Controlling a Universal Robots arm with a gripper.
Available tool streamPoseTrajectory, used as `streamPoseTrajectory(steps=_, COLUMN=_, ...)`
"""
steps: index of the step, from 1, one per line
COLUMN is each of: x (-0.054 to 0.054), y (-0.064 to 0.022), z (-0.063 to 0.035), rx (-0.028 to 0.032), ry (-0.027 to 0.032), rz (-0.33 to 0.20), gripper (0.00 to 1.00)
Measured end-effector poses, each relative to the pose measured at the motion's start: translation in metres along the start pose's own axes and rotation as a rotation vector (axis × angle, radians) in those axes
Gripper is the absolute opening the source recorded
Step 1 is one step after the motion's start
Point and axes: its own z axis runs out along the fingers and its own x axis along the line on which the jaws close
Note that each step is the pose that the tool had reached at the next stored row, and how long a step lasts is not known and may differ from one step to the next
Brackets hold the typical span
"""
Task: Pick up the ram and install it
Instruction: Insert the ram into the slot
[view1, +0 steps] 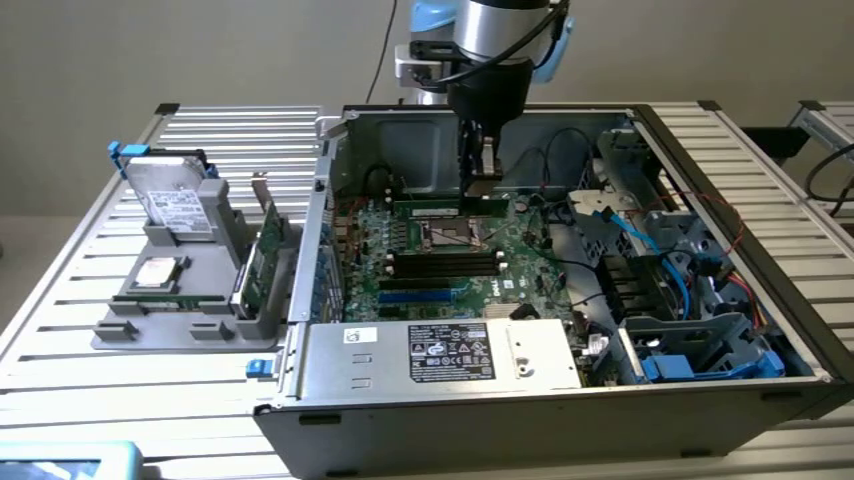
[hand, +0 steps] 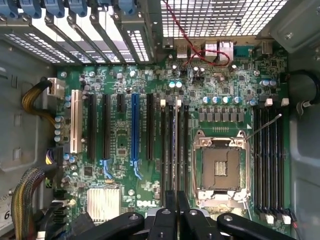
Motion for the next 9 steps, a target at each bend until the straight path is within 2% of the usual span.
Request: streamPoseTrajectory(steps=9, x=-0.001, y=-0.0006, z=0.0136, rx=0.0000, ry=0.0013, rz=0.000, gripper=0.13)
